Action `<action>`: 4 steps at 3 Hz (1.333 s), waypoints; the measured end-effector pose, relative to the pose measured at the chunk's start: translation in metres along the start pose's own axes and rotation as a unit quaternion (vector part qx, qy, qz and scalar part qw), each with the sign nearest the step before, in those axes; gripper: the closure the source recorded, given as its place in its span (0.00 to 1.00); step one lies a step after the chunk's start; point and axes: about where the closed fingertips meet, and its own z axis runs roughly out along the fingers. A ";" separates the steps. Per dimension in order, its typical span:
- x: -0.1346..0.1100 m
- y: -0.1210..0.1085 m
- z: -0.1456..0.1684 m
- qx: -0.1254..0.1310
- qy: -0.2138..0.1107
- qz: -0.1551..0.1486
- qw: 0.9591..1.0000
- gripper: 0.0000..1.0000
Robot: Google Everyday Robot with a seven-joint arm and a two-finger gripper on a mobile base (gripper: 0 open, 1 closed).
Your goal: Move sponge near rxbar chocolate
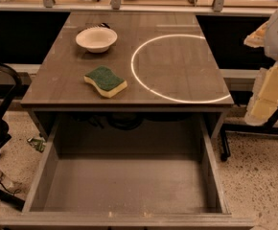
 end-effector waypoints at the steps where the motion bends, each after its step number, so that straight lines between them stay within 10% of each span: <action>1: 0.000 0.000 0.000 0.000 0.000 0.000 1.000 0.00; 2: -0.014 -0.014 0.010 0.001 -0.027 0.025 0.999 0.00; 3: -0.067 -0.072 0.040 0.006 -0.106 0.104 0.989 0.00; 4: -0.125 -0.125 0.056 0.019 -0.171 0.176 0.969 0.00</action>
Offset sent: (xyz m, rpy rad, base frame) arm 0.1640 0.0837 -0.0129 0.5471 -0.0573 -0.2958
